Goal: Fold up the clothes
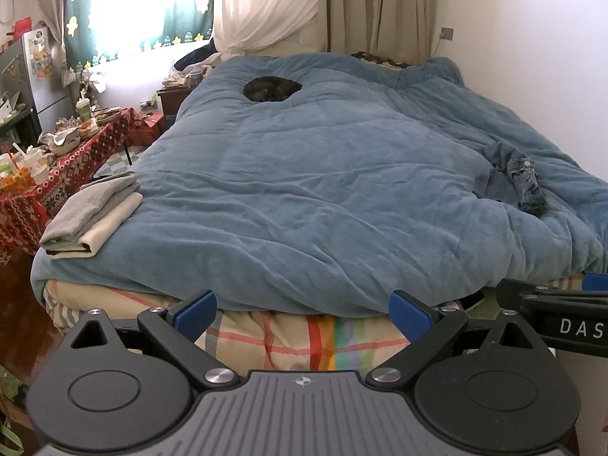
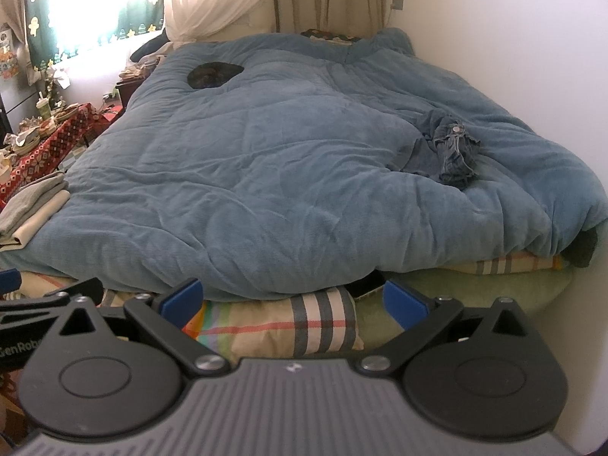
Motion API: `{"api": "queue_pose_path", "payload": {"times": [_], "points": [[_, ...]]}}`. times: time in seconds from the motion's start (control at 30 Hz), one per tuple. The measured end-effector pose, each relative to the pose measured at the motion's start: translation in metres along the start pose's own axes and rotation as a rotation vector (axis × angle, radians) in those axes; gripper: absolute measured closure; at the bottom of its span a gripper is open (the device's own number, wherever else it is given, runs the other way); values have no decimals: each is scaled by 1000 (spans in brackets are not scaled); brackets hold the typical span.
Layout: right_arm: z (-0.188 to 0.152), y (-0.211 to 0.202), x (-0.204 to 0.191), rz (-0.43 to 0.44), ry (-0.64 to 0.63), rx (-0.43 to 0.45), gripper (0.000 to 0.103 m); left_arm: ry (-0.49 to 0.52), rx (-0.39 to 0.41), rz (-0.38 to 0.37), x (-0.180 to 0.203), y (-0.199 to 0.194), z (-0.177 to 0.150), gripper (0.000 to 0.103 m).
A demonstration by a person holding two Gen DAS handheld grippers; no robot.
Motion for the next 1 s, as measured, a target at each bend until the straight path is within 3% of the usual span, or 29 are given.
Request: {"api": "queue_pose_path", "payload": {"times": [0.27,0.53,1.0], "points": [[-2,3,1,0,5,-4,1,-1,-4,-15,-1,2,0,5],[-1,6,0,-4,-13,-7,1,1,-7,17,1,7,-3,5],[-6,20,1,31,6,29,1,8,-34,-17,2,22,-7,7]]}}
Point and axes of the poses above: each gripper's, at about its wrist camera, not at the fingertips, and y roughly the way its jaws point, x to its right, z to its top, the point moved 1 cm from there along y, roughly the way its jaws point, and after that the axes turned 3 degrees about -y, right-handed, at the moved point
